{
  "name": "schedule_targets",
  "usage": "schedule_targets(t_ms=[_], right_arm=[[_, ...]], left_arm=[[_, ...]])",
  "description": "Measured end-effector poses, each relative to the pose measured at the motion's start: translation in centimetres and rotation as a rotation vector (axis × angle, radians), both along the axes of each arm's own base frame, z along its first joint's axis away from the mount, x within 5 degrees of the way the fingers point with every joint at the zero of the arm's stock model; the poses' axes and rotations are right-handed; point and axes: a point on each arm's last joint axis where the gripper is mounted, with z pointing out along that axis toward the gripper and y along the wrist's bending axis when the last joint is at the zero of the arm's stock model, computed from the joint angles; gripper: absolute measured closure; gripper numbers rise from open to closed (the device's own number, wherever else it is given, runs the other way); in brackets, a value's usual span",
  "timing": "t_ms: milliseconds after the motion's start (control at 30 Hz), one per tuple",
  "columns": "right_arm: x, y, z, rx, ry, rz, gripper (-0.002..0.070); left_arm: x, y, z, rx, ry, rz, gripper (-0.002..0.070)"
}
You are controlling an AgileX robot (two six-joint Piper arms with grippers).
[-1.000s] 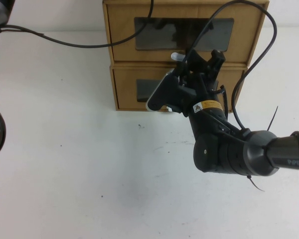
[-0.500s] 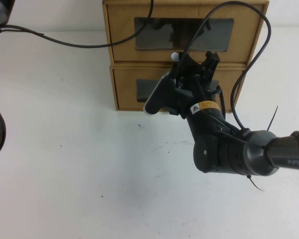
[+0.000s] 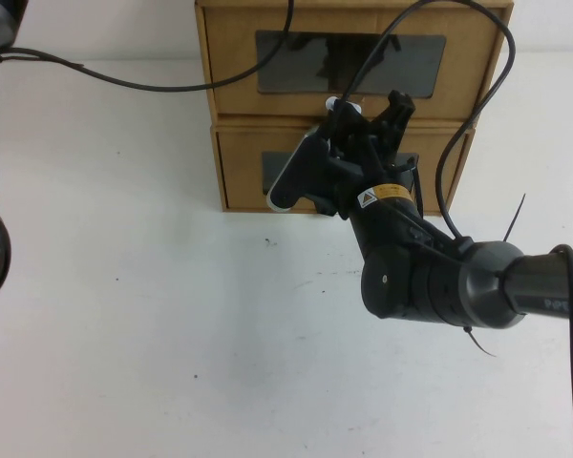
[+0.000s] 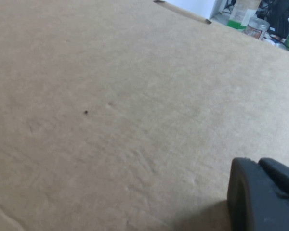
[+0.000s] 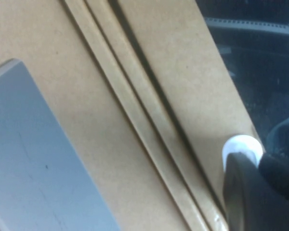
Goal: Open the shoe box
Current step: 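Pull the top drawer of the cardboard box fully open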
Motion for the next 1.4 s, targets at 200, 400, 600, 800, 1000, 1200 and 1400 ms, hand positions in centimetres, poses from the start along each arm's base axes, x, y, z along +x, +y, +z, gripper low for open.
schedule_targets(t_ms=[200,400,600,800,1000,1200,1400], right_arm=[[0.0,0.0,0.0,-0.005,0.007,-0.013,0.0661],[-0.6,0.5,-0.1,-0.034,0.019,-0.037,0.0664],[-1.6,0.5,-0.1,-0.047,0.023,-0.036,0.0665],[-2.9,0.3,0.0,-0.051,0.041,-0.027,0.0665],[-4.8,0.4,0.2,-0.034,0.066,-0.022,0.0665],[-7.0,0.7,0.3,-0.020,0.077,-0.033,0.0665],[-9.5,1.0,0.4,-0.012,0.098,-0.055,0.0665]], left_arm=[[0.0,0.1,-0.1,0.009,0.007,0.008,0.0679],[0.1,0.2,-0.2,0.012,0.050,0.039,0.0679],[0.1,0.2,-0.1,0.008,0.061,0.043,0.0680],[0.3,0.1,-0.4,0.002,0.078,0.044,0.0680],[0.3,0.1,-0.4,-0.005,0.080,0.046,0.0680],[0.3,0.1,-0.4,-0.005,0.080,0.046,0.0680],[0.3,0.1,-0.4,-0.008,0.083,0.046,0.0680]])
